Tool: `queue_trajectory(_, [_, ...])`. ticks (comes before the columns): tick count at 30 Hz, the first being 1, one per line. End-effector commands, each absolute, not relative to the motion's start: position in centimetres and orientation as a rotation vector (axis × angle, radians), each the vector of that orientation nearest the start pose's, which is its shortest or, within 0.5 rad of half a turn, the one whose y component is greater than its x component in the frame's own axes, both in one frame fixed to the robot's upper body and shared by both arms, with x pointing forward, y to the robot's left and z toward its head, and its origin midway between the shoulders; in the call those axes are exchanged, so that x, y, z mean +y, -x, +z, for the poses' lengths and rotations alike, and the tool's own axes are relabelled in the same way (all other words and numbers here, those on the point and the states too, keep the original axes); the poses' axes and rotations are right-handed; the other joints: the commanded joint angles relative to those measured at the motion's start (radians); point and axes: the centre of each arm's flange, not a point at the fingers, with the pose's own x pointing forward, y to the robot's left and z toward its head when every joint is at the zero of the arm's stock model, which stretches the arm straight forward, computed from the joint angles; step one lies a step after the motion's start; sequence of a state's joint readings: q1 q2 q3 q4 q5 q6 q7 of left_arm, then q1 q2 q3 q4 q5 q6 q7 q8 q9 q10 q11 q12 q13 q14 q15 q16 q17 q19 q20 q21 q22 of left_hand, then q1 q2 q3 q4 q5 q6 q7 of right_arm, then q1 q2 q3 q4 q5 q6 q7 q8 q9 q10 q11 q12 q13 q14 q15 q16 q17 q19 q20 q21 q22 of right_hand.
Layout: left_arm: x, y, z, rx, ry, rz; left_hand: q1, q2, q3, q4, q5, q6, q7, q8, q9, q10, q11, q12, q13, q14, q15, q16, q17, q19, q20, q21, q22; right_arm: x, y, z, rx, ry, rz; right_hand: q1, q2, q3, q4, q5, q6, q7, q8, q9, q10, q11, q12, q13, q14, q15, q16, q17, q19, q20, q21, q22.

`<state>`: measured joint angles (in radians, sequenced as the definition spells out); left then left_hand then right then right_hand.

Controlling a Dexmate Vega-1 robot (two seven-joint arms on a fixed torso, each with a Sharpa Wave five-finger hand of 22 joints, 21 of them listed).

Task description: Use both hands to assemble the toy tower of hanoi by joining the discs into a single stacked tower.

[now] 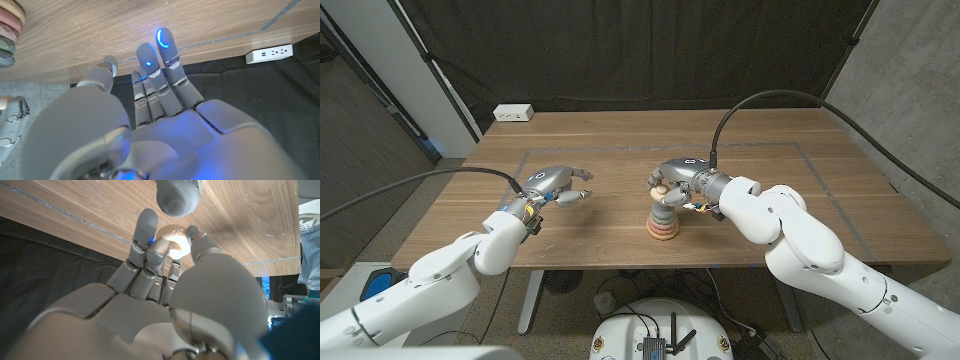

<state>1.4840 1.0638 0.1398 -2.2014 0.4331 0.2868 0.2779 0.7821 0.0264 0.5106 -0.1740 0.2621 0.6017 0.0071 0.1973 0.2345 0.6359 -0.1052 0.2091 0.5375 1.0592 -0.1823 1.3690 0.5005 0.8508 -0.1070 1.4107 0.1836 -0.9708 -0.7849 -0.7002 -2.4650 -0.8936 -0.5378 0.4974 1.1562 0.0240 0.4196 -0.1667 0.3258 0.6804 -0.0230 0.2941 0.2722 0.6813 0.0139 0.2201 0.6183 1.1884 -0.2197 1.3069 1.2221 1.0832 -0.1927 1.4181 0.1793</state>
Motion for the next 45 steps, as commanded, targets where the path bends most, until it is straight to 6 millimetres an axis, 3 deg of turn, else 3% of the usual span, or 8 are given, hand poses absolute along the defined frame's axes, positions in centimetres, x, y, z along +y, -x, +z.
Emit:
queue_trajectory(1, [28.9, -47.6, -4.9, -0.635, -1.34, 0.134, -0.003, -0.005, 0.007, 0.004, -0.004, 0.0, 0.003, 0.005, 0.004, -0.002, -0.002, 0.001, 0.0, 0.006, -0.037, 0.007, 0.001, 0.007, -0.1, 0.01, 0.003, -8.0, -43.7, -1.5, -0.546, 1.645, 0.293, 0.004, 0.013, 0.007, 0.006, 0.005, 0.008, -0.003, -0.004, 0.002, 0.121, -0.114, 0.0, 0.02, -0.001, -0.001, 0.005, 0.001, 0.008, -0.031, -0.001, 0.003])
queue_trajectory(45, [29.2, -48.1, -4.8, -0.637, -1.3, 0.105, -0.01, -0.003, 0.016, 0.004, -0.002, 0.0, 0.003, 0.006, 0.003, -0.002, 0.0, 0.002, -0.002, 0.005, -0.037, 0.009, -0.004, 0.003, -0.1, 0.012, 0.002, -7.8, -44.3, -3.0, -0.489, 1.649, 0.279, -0.004, 0.022, 0.011, 0.006, 0.012, 0.008, -0.008, -0.011, 0.008, 0.125, -0.116, -0.007, 0.027, -0.018, -0.001, 0.002, -0.005, 0.004, -0.031, -0.01, 0.004])
